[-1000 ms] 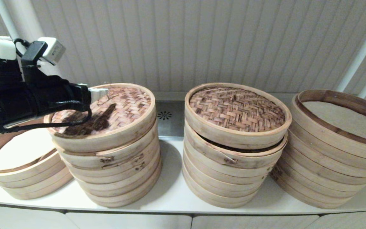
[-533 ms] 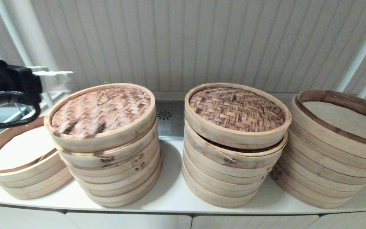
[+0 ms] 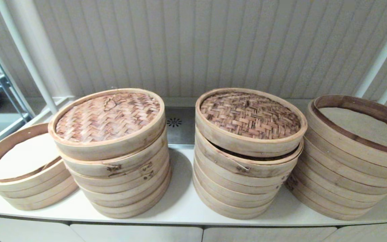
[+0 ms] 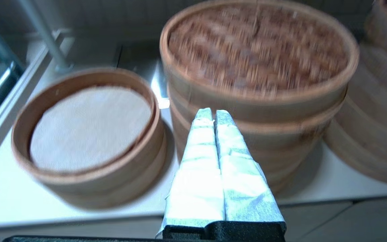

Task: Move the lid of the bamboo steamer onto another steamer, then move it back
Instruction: Pick up the steamer

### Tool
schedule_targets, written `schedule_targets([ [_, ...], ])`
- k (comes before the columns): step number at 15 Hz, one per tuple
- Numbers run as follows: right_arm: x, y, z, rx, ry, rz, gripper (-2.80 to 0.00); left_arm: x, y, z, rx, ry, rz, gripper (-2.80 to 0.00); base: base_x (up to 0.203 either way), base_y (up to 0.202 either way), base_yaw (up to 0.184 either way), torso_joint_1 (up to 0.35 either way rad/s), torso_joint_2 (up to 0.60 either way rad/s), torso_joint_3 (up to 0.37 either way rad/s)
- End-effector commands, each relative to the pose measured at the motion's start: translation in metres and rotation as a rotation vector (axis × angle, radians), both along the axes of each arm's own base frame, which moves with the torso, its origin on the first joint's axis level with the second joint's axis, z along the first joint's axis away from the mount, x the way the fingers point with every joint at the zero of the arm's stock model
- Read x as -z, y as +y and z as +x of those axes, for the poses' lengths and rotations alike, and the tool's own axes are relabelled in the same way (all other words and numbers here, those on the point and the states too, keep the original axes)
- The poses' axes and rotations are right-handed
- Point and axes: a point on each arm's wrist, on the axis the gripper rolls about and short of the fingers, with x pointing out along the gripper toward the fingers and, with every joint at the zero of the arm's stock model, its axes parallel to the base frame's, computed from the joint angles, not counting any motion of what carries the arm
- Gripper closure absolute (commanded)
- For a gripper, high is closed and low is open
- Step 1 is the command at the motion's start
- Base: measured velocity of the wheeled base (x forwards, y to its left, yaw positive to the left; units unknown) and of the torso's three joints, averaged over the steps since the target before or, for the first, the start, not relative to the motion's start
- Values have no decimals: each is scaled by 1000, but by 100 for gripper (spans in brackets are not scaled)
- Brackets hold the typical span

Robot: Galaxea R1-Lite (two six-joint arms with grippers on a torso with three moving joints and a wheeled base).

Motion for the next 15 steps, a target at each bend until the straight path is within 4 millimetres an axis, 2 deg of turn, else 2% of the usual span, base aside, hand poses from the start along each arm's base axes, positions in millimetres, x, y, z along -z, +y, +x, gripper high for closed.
schedule_targets([
  [1, 0, 0, 0, -1, -3, 0, 0, 27, 0, -31, -34, -34, 2, 0, 0, 0, 0, 0, 0, 0],
  [5, 0, 0, 0, -1, -2, 0, 0, 84, -2, -69, -58, -63, 7, 0, 0, 0, 0, 0, 0, 0],
  [7, 0, 0, 0, -1, -2, 0, 0, 119, -2, -68, -76, 8, 16, 0, 0, 0, 0, 0, 0, 0],
  [8, 0, 0, 0, -1, -2, 0, 0, 128, -1, -66, -85, 23, 17, 0, 0, 0, 0, 0, 0, 0],
  [11, 0, 0, 0, -1, -1, 0, 0, 137, 0, -75, -29, -24, 22, 0, 0, 0, 0, 0, 0, 0],
  [15, 0, 0, 0, -1, -1, 0, 0, 175, 0, -81, -51, -32, 55, 0, 0, 0, 0, 0, 0, 0],
])
